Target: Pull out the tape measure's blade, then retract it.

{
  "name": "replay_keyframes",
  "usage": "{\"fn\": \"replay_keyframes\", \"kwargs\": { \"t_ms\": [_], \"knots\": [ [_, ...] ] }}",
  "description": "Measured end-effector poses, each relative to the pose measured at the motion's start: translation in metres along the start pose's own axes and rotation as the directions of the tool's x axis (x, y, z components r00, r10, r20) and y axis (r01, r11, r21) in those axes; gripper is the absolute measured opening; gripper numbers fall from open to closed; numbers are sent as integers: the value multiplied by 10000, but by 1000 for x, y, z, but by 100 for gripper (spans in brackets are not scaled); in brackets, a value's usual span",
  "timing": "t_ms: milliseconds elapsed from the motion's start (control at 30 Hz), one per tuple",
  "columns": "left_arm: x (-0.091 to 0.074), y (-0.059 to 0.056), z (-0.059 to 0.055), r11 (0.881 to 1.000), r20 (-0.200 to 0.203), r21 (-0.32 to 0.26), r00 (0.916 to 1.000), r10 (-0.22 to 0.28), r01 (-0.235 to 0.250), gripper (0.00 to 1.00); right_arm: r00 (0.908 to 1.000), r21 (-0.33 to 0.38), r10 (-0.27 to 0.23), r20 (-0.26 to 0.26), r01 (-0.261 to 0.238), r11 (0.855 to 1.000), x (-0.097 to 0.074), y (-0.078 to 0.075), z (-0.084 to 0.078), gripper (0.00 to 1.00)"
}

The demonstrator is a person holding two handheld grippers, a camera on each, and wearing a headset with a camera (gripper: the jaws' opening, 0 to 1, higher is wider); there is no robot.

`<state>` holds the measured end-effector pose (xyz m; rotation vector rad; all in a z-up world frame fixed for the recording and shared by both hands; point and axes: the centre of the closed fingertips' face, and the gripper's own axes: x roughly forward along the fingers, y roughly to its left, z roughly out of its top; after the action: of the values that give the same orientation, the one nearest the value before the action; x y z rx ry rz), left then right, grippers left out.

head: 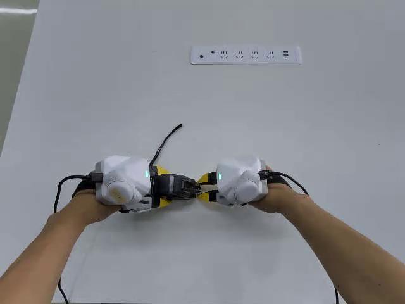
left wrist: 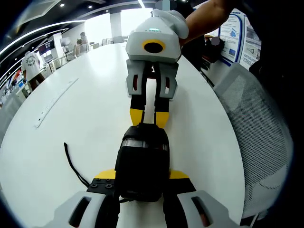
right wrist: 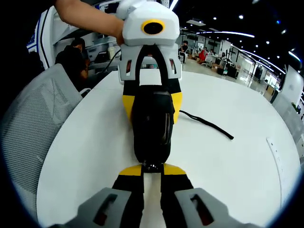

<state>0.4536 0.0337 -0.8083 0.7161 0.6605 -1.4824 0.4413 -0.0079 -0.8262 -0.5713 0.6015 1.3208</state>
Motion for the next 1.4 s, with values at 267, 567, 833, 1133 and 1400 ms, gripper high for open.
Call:
{"fn": "replay_keyframes", "kwargs": {
  "t_ms": [267,567,833,1133,1400],
  "knots": [
    [0,0,1,10000,-4,-8,10000,7,-7,32,10000,-94,1,-87,-1,10000,-3,0,-3,11],
    [1,0,0,10000,6,-2,10000,-5,5,32,9999,-126,-24,-117,23,9999,-6,1,-6,11],
    [1,0,0,10000,10,-14,10000,-3,3,31,9999,-146,-34,-126,33,9999,-7,1,-7,11],
    [1,0,0,10000,68,-44,10000,4,-4,32,9998,-208,-59,-173,56,9998,-12,1,-10,11],
    [1,0,-1,10000,77,-30,10000,-10,10,31,9998,-201,-51,-176,47,9998,-14,1,-11,11]
  ]
}}
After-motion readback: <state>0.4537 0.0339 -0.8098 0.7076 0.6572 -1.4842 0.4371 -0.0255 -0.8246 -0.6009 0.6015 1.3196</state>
